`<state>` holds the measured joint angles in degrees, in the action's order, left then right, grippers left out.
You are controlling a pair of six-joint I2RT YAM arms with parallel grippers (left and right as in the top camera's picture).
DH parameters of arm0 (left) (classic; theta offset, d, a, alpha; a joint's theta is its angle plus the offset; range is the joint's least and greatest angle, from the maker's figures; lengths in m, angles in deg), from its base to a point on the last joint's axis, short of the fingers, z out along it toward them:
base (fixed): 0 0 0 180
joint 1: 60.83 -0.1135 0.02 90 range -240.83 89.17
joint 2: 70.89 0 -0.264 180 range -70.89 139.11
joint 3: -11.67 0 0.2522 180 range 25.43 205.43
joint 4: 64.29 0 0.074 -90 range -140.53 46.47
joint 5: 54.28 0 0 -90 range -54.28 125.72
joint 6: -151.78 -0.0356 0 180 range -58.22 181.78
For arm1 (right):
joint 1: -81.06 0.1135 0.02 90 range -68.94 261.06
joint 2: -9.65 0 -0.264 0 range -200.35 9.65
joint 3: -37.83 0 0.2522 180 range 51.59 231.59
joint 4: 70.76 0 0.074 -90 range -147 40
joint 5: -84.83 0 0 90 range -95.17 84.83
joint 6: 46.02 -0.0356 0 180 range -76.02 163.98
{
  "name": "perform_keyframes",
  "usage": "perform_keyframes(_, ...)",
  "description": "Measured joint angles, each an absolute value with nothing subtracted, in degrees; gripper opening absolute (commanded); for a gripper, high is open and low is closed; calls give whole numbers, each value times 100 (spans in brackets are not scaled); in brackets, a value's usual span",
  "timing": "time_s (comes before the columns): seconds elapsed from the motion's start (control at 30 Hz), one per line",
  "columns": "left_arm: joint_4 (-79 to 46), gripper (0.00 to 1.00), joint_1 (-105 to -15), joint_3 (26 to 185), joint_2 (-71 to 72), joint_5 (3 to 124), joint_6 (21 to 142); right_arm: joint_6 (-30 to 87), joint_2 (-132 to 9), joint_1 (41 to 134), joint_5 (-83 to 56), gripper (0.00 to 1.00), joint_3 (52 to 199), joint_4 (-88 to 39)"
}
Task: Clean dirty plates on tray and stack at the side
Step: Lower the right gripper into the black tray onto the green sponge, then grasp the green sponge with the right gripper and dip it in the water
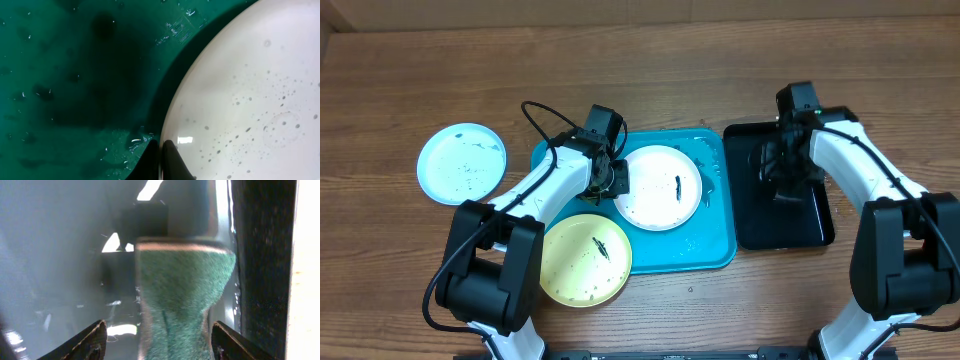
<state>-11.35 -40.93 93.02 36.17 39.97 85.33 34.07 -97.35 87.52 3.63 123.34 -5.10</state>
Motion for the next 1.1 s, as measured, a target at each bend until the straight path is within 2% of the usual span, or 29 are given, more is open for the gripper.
perform_keyframes(0.1, -1135, 4, -4093, 9302, 3617, 3997, 8531, 3330, -9735, 8752, 483, 63, 12142, -628)
perform_keyframes(0.2, -1135, 4, -4093, 9302, 3617, 3997, 8531, 3278, -9732, 8752, 562, 49, 12045, -703)
perform_keyframes(0.43, -1135, 4, -4093, 9302, 3617, 3997, 8531, 3219, -9732, 8752, 468, 48, 12037, -836)
perform_keyframes(0.6, -1135, 4, -4093, 9302, 3617, 3997, 8531, 3217, -9735, 8748, 350, 37, 12037, -803)
perform_keyframes(0.93, -1137, 4, -4093, 9302, 3617, 3997, 8531, 3201, -9732, 8748, 256, 36, 12037, -810)
perform_keyframes(1.0, -1137, 5, -4093, 9302, 3617, 3997, 8531, 3201, -9732, 8748, 252, 31, 12037, -832)
perform_keyframes(1.1, -1146, 6, -4093, 9302, 3617, 3997, 8531, 3243, -9732, 8748, 234, 13, 12037, -856)
